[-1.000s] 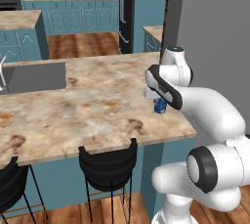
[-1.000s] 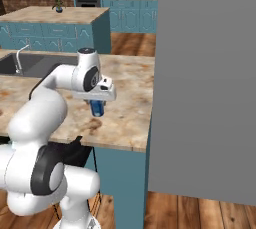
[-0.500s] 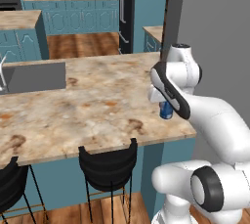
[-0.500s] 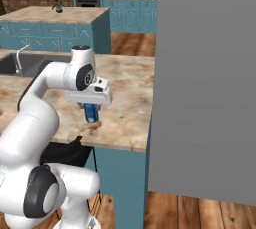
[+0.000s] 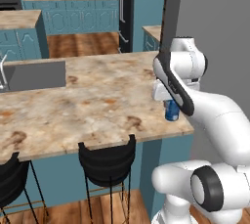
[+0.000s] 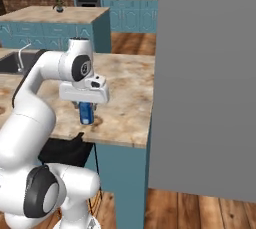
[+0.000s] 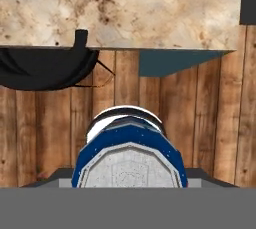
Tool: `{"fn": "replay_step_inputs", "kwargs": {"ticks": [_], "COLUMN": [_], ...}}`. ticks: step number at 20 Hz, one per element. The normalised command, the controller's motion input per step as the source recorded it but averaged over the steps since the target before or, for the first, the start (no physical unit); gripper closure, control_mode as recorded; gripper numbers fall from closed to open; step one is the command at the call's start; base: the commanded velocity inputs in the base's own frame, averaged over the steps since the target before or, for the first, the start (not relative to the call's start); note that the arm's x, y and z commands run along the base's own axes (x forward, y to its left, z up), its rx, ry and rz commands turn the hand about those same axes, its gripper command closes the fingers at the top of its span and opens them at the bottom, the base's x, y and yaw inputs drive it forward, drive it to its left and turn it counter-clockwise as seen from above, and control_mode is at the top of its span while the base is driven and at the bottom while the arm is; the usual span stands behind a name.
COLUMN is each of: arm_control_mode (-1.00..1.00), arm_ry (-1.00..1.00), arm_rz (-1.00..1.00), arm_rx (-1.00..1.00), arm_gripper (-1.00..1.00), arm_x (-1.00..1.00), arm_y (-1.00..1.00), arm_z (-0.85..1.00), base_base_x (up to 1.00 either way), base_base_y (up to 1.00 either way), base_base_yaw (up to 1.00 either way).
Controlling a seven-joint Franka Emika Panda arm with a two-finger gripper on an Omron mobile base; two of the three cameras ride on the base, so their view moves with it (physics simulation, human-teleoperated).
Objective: Four empty soda cans are scattered around the kitchen. Gather all the cans and cluster them next to the stove for recycling.
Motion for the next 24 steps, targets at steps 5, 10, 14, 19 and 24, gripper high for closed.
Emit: {"fn": "replay_step_inputs", "kwargs": {"ticks": [5, 10, 14, 19, 24], "arm_control_mode": [1.0, 1.0, 1.0, 1.0, 1.0], "arm_ry": [0.0, 0.0, 0.0, 0.0, 0.0], "arm_rz": [0.0, 0.0, 0.0, 0.0, 0.0], "arm_rx": [0.0, 0.0, 0.0, 0.0, 0.0], "arm_gripper": [1.0, 1.0, 1.0, 1.0, 1.0], "arm_x": [0.0, 0.0, 0.0, 0.0, 0.0], "arm_y": [0.0, 0.0, 0.0, 0.0, 0.0], "arm_z": [0.0, 0.0, 0.0, 0.0, 0.0], "base_base_x": [-1.0, -0.94, -0.56, -0.52, -0.5], "base_base_y": [0.55, 1.0, 1.0, 1.0, 1.0], "base_base_yaw": [0.0, 0.03, 0.0, 0.0, 0.0]}}
